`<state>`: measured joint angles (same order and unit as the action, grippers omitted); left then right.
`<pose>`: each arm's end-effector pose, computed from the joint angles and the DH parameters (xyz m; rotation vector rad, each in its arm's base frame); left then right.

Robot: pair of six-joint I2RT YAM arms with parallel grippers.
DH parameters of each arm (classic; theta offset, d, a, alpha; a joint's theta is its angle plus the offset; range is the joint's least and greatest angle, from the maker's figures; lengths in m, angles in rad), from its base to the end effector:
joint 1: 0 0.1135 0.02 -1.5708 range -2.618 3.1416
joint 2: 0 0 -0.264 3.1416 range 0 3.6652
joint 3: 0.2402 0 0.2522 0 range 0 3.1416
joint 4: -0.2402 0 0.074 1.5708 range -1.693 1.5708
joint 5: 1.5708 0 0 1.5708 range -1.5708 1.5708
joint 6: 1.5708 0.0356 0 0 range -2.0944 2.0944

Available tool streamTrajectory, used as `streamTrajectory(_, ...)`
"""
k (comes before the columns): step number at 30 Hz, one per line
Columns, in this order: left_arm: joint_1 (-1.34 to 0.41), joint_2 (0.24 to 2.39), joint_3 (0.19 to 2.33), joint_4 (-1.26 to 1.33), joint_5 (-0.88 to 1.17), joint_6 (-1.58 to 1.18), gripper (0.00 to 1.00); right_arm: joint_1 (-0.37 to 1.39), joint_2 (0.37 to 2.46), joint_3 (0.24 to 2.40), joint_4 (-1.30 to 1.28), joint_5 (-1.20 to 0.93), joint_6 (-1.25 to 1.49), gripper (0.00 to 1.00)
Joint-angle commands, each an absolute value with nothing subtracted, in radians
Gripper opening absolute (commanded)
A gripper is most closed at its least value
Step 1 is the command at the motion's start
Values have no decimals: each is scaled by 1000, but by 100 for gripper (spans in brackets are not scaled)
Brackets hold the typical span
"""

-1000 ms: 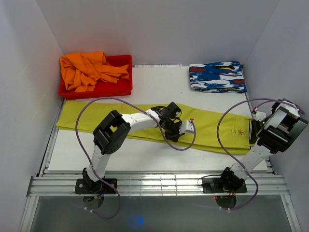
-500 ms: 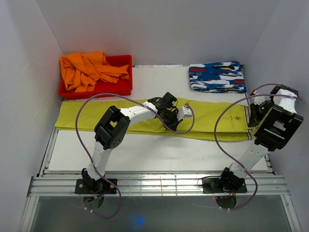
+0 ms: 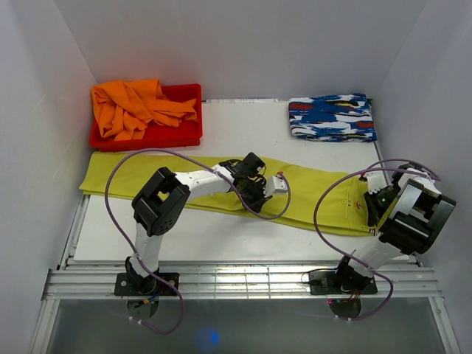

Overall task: Fold and stack the trousers
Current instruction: Fold the trousers

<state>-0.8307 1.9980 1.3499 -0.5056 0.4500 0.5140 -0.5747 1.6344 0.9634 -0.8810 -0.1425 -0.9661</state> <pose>0.2609 -0.3087 0.1568 1.7954 2.0439 -0.7048 0.2277 -0.1414 0.1624 -0.5904 2.9678 0.1352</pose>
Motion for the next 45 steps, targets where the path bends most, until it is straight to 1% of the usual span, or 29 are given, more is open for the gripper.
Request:
streamTrajectory(1,-815,2062,1356,-586,386,528,9,-575,1689,966,-695,-38,-993,8)
streamTrajectory(2,-805,2051,1373,-600,402,526,24,-575,1690,968,-698,-46,-996,8)
streamTrajectory(3,-798,2004,1384,-613,460,525,38,-575,1687,971,-710,-54,-999,8)
streamTrajectory(4,-787,1973,1394,-632,489,512,49,-574,1681,973,-731,-63,-1002,8)
streamTrajectory(5,-755,1941,1411,-640,527,502,86,-572,1666,973,-745,-81,-1014,8)
streamTrajectory(6,-743,1912,1458,-644,564,489,97,-571,1660,976,-767,-95,-1023,8)
streamTrajectory(7,-732,1872,1488,-655,593,479,98,-569,1654,980,-788,-112,-1032,8)
streamTrajectory(9,-730,1862,1581,-658,586,483,98,-569,1644,1000,-863,-172,-1046,8)
streamTrajectory(10,-733,1871,1607,-658,586,497,98,-568,1646,1017,-897,-201,-1045,13)
streamTrajectory(11,-744,1881,1624,-650,586,503,98,-568,1660,1038,-937,-266,-1040,35)
streamTrajectory(13,-767,1901,1628,-596,569,515,97,-568,1681,1123,-1052,-340,-999,40)
streamTrajectory(14,-799,1920,1617,-571,545,532,93,-568,1704,1153,-1081,-407,-977,48)
streamTrajectory(15,-813,1924,1602,-540,532,541,86,-568,1715,1204,-1112,-434,-916,54)
streamTrajectory(17,-848,1908,1502,-369,511,555,80,-568,1744,1241,-1129,-498,-856,59)
streamTrajectory(18,-857,1902,1465,-298,508,560,78,-568,1752,1256,-1118,-508,-824,60)
streamTrajectory(19,-867,1904,1415,-190,508,569,73,-568,1765,1256,-1100,-506,-748,61)
streamTrajectory(20,-889,1925,1410,-160,505,587,71,-568,1772,1252,-1080,-488,-711,60)
streamTrajectory(23,-914,1979,1460,-135,531,589,65,-568,1783,1230,-1033,-418,-625,57)
streamTrajectory(25,-928,2014,1482,-133,548,591,62,-569,1770,1221,-994,-373,-579,57)
streamTrajectory(26,-943,2019,1488,-132,548,597,60,-569,1766,1223,-985,-330,-566,61)
streamTrajectory(28,-957,2023,1480,-115,557,610,56,-574,1760,1238,-979,-310,-533,65)
streamTrajectory(29,-971,2025,1476,-114,558,609,53,-575,1759,1246,-979,-302,-517,71)
streamTrajectory(30,-979,2026,1473,-112,560,614,51,-581,1761,1252,-982,-305,-502,75)
streamTrajectory(31,-985,2026,1467,-112,561,618,51,-586,1758,1258,-989,-311,-491,79)
streamTrajectory(32,-1000,2025,1454,-109,560,623,50,-591,1759,1268,-1000,-331,-470,80)
streamTrajectory(38,-1035,2040,1445,-72,542,617,51,-635,1743,1278,-1025,-383,-416,79)
streamTrajectory(41,-1043,2054,1443,-54,528,615,57,-660,1738,1267,-1019,-361,-400,79)
streamTrajectory(45,-1055,2078,1442,-45,508,626,56,-715,1776,1259,-1028,-357,-385,80)
